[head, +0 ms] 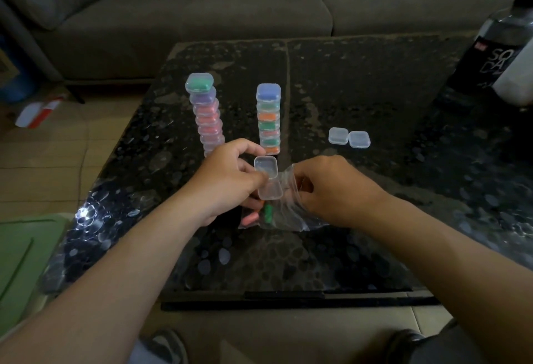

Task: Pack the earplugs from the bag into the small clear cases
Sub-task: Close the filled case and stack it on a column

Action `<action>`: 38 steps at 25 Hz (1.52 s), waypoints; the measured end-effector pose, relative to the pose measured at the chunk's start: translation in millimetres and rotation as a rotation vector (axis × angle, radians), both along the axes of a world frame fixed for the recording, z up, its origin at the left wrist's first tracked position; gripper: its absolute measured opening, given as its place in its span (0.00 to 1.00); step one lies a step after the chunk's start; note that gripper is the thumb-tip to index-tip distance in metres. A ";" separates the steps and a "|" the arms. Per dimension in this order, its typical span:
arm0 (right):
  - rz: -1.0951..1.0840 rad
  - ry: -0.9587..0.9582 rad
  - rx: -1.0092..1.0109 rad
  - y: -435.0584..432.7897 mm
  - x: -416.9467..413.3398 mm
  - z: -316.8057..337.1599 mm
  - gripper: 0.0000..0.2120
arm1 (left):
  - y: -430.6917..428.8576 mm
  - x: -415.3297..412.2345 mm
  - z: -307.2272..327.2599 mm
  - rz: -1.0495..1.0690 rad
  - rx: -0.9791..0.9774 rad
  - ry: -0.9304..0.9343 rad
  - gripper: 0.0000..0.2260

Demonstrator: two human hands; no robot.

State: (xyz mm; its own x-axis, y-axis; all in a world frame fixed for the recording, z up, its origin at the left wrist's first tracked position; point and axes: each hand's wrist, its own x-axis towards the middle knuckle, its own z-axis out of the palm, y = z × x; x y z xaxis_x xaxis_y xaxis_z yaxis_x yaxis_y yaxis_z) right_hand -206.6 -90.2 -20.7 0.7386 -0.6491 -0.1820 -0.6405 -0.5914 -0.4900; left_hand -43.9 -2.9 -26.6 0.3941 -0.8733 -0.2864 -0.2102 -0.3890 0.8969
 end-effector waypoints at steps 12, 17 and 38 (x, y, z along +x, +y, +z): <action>-0.076 -0.300 -0.037 -1.7 -14.2 19.2 0.08 | -0.4 -1.1 1.7 0.002 0.024 -0.029 0.14; -0.158 -0.491 -0.064 -1.1 -15.4 19.7 0.10 | 0.6 -2.0 2.3 0.003 0.015 -0.027 0.14; 0.097 -0.458 -0.228 8.4 -7.5 12.7 0.15 | 6.7 -4.9 18.7 -0.010 -0.139 0.270 0.19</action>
State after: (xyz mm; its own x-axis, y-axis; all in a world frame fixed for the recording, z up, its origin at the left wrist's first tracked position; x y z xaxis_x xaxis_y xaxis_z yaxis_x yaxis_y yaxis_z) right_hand -214.1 -81.8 -8.0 0.7683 -0.5592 0.3115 -0.3278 -0.7617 -0.5590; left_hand -48.8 3.8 -7.9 0.3111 -0.9149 -0.2572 0.0399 -0.2578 0.9654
